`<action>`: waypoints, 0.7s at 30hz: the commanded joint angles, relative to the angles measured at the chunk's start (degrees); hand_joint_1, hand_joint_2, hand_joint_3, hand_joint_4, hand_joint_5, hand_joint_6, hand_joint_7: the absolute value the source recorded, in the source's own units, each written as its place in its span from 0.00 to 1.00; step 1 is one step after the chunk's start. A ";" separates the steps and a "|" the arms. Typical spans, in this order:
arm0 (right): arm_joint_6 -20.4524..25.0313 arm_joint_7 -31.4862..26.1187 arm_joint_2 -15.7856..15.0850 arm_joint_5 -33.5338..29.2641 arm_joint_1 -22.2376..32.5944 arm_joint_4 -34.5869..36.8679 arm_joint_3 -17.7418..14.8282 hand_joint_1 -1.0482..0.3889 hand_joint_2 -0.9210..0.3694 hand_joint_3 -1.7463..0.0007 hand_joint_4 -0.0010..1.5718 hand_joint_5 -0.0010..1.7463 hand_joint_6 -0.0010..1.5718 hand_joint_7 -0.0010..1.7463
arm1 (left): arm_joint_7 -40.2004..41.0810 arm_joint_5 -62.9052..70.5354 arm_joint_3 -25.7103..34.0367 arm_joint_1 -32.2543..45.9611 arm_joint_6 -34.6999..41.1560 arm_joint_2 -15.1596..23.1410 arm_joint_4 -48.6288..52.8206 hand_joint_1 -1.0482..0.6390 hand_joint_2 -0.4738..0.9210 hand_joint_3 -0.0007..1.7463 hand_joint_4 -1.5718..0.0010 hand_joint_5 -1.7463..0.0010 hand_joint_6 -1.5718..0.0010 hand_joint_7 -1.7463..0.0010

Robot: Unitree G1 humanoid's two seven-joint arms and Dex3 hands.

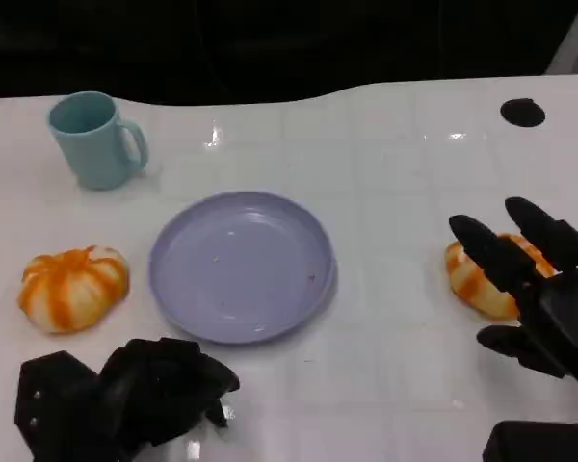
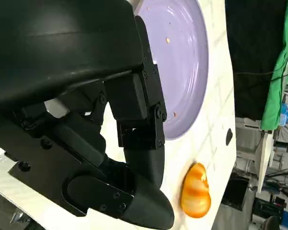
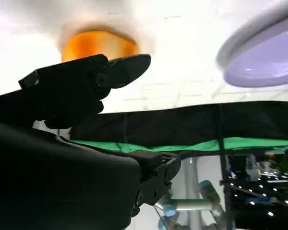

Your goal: Grasp the bread from the table and place it into the plate.

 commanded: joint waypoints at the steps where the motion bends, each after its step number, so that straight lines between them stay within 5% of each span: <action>1: 1.75 0.73 -1.51 -0.26 -0.46 -0.17 0.01 0.39 0.03 0.98 0.00 0.00 0.07 0.01 | 0.08 0.27 0.34 -0.14 -0.23 0.72 0.87 0.00 0.79 0.15 0.44 0.13 0.04 0.75; 21: 5.74 0.52 -1.28 -1.32 -10.51 15.16 5.43 0.34 0.03 0.96 0.01 0.01 0.08 0.00 | 0.41 0.66 0.16 0.11 -0.30 0.65 0.81 0.00 0.80 0.15 0.42 0.13 0.04 0.76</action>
